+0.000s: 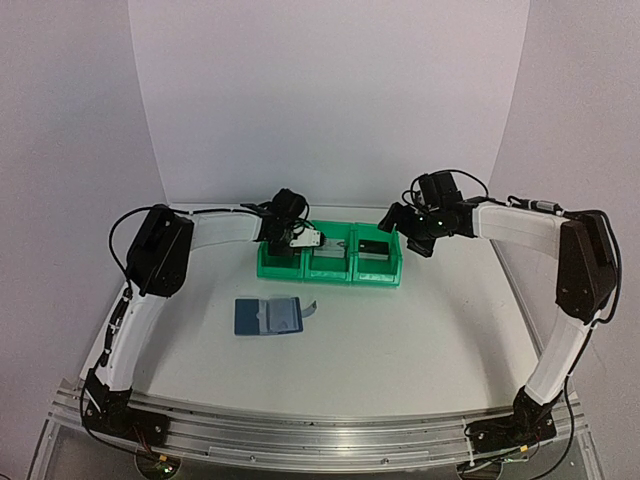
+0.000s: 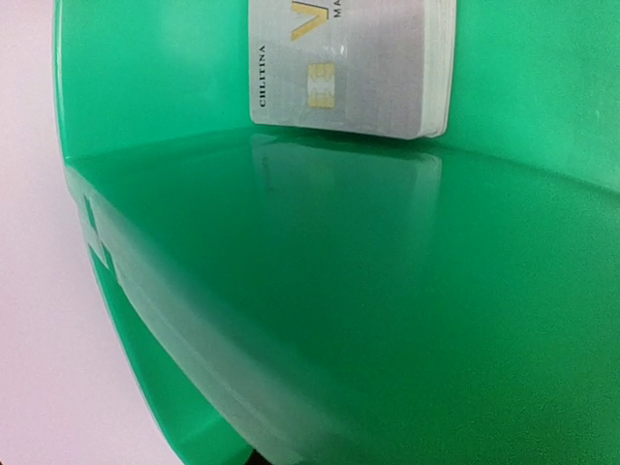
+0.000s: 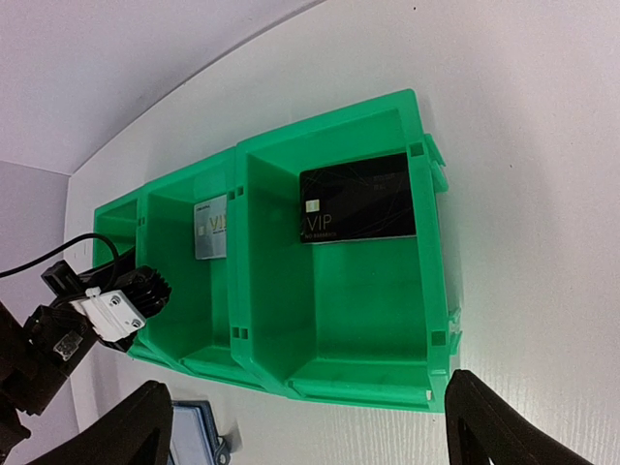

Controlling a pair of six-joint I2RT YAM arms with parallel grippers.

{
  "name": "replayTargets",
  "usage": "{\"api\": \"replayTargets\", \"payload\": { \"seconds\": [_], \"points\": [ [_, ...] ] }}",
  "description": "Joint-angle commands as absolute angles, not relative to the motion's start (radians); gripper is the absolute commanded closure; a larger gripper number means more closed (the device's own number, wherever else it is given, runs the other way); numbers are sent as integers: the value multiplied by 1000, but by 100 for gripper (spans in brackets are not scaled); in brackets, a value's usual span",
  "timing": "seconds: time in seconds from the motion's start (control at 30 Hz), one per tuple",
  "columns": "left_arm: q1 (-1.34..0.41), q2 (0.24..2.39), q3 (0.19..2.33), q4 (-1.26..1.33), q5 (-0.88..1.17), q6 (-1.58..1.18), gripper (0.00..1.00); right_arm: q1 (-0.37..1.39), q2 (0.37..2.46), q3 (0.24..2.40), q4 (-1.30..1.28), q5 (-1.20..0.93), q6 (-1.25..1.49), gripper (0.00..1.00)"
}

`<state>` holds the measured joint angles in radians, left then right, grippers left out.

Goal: Take the credit cards out of the card holder
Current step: Place the credit card in the storage box.

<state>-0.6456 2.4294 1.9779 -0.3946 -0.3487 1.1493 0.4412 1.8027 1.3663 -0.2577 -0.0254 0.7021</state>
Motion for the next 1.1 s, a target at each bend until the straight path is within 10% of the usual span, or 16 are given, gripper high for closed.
{"api": "replayTargets", "payload": {
  "seconds": [0.0,1.07],
  "points": [
    [-643,2473,2021,-422,-395,1168,100,437,1780,1370,-256,-26,687,6],
    [-600,2445,2096,-591,-350,1146,100,437,1749,1339,-254,-32,685,6]
  ]
}}
